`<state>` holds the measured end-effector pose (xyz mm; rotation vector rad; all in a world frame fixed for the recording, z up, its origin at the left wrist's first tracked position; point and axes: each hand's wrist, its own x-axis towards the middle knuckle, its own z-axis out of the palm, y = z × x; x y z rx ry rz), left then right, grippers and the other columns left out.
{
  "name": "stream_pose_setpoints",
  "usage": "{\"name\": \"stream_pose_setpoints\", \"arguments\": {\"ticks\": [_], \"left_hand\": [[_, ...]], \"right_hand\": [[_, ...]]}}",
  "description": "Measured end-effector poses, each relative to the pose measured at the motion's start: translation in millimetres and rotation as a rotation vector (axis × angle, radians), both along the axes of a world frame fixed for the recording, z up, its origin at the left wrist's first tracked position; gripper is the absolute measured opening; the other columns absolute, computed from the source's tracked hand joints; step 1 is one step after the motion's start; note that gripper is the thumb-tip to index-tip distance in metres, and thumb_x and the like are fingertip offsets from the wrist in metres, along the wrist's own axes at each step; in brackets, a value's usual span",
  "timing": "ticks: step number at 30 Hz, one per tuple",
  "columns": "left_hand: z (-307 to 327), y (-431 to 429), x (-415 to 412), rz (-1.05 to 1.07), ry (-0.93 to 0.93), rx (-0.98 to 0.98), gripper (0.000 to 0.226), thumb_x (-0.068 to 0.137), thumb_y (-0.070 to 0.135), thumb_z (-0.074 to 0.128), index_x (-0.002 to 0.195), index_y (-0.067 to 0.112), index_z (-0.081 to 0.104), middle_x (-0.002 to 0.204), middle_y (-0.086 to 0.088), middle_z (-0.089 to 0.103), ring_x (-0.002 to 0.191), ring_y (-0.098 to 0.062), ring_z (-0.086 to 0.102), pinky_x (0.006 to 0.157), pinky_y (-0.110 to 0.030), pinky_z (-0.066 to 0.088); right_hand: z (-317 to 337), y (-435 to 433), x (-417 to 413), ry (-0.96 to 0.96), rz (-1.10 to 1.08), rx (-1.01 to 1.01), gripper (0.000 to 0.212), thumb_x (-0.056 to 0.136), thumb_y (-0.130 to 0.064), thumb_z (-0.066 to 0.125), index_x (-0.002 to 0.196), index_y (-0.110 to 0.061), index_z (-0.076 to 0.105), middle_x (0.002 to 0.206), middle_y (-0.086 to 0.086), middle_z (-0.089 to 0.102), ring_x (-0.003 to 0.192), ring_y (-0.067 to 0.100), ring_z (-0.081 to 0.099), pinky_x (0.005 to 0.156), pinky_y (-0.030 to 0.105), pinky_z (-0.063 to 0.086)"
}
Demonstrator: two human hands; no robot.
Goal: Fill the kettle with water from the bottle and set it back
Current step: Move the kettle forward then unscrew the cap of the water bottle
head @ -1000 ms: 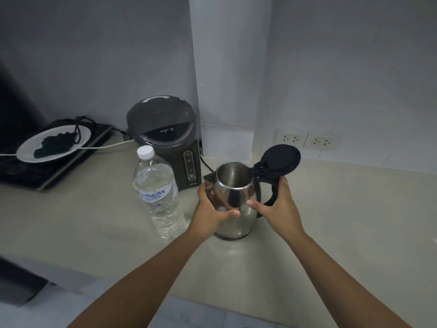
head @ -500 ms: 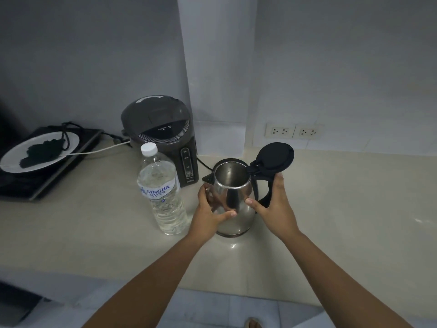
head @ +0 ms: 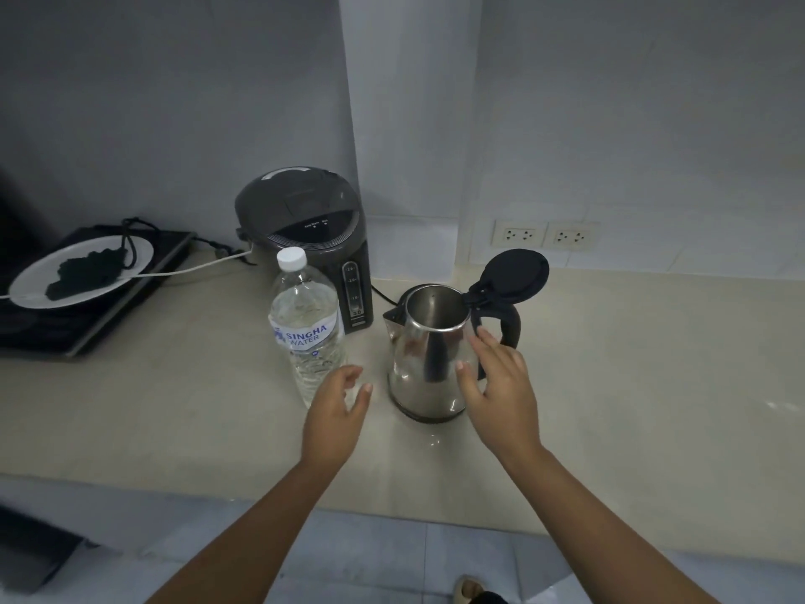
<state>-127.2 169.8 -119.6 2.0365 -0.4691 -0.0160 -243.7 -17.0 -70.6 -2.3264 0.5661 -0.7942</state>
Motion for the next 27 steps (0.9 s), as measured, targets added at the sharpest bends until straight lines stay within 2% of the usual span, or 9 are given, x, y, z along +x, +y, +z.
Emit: {"name": "stream_pose_setpoints", "arguments": {"ticks": [2, 4, 8, 10, 12, 14, 17, 23, 27], "left_hand": [[0, 16, 0, 0.115, -0.042, -0.008, 0.018, 0.089, 0.028, 0.065, 0.104, 0.023, 0.057, 0.097, 0.007, 0.061, 0.09, -0.013, 0.059, 0.081, -0.043, 0.053], [4, 28, 2, 0.221, -0.057, -0.018, 0.027, 0.085, 0.032, 0.07, 0.103, 0.022, 0.053, 0.095, 0.004, 0.058, 0.09, -0.016, 0.058, 0.079, -0.04, 0.052], [21, 32, 18, 0.327, -0.049, -0.06, 0.073, 0.071, 0.035, 0.083, 0.128, 0.011, 0.045, 0.121, -0.004, 0.05, 0.113, -0.017, 0.051, 0.093, -0.03, 0.044], [29, 28, 29, 0.31, 0.001, -0.07, 0.097, 0.063, 0.039, 0.088, 0.139, 0.013, 0.034, 0.134, -0.002, 0.041, 0.123, -0.013, 0.042, 0.099, -0.028, 0.039], [35, 24, 41, 0.248, 0.045, -0.129, 0.11, 0.057, 0.042, 0.09, 0.144, 0.02, 0.025, 0.141, 0.002, 0.038, 0.128, -0.01, 0.04, 0.103, -0.028, 0.04], [37, 23, 51, 0.189, 0.091, -0.21, 0.107, 0.058, 0.04, 0.09, 0.141, 0.029, 0.024, 0.137, 0.007, 0.046, 0.124, -0.008, 0.05, 0.1, -0.028, 0.044], [39, 22, 59, 0.186, 0.12, -0.198, 0.087, 0.065, 0.038, 0.086, 0.134, 0.027, 0.033, 0.124, 0.011, 0.058, 0.112, -0.01, 0.06, 0.09, -0.029, 0.05], [36, 29, 61, 0.166, 0.095, -0.153, 0.078, 0.068, 0.038, 0.083, 0.13, 0.029, 0.037, 0.118, 0.012, 0.061, 0.105, -0.01, 0.062, 0.088, -0.032, 0.053], [34, 32, 64, 0.142, 0.072, -0.127, 0.076, 0.067, 0.04, 0.083, 0.128, 0.032, 0.039, 0.118, 0.014, 0.062, 0.105, -0.008, 0.062, 0.089, -0.033, 0.054]], "right_hand": [[12, 14, 11, -0.085, 0.047, -0.039, 0.036, 0.093, -0.034, 0.052, 0.122, -0.017, 0.065, 0.132, -0.005, 0.059, 0.12, 0.013, 0.046, 0.1, 0.025, 0.038], [29, 28, 27, -0.129, 0.102, -0.067, 0.028, 0.091, -0.03, 0.056, 0.112, -0.016, 0.069, 0.122, -0.004, 0.064, 0.112, 0.012, 0.049, 0.098, 0.022, 0.036], [63, 50, 77, -0.115, 0.209, -0.07, 0.024, 0.091, -0.031, 0.061, 0.108, -0.016, 0.069, 0.109, -0.005, 0.067, 0.105, 0.014, 0.052, 0.09, 0.026, 0.041], [80, 59, 103, -0.081, 0.253, -0.071, 0.031, 0.091, -0.037, 0.061, 0.113, -0.017, 0.067, 0.112, -0.005, 0.066, 0.107, 0.014, 0.052, 0.088, 0.027, 0.042], [96, 67, 127, -0.048, 0.296, -0.057, 0.038, 0.089, -0.045, 0.062, 0.116, -0.018, 0.065, 0.112, -0.005, 0.066, 0.108, 0.013, 0.052, 0.086, 0.025, 0.042], [110, 76, 147, -0.05, 0.342, -0.002, 0.042, 0.084, -0.049, 0.066, 0.113, -0.018, 0.065, 0.106, -0.005, 0.066, 0.102, 0.013, 0.055, 0.085, 0.029, 0.047], [122, 85, 164, -0.043, 0.39, 0.052, 0.041, 0.077, -0.05, 0.073, 0.102, -0.018, 0.066, 0.097, -0.005, 0.065, 0.092, 0.012, 0.059, 0.078, 0.032, 0.052], [133, 92, 174, 0.033, 0.419, 0.082, 0.034, 0.078, -0.044, 0.076, 0.095, -0.016, 0.067, 0.09, -0.004, 0.064, 0.079, 0.009, 0.056, 0.065, 0.02, 0.043], [133, 90, 172, 0.031, 0.445, 0.036, 0.03, 0.083, -0.04, 0.071, 0.098, -0.014, 0.068, 0.091, -0.003, 0.06, 0.084, 0.013, 0.054, 0.069, 0.024, 0.04]]}}
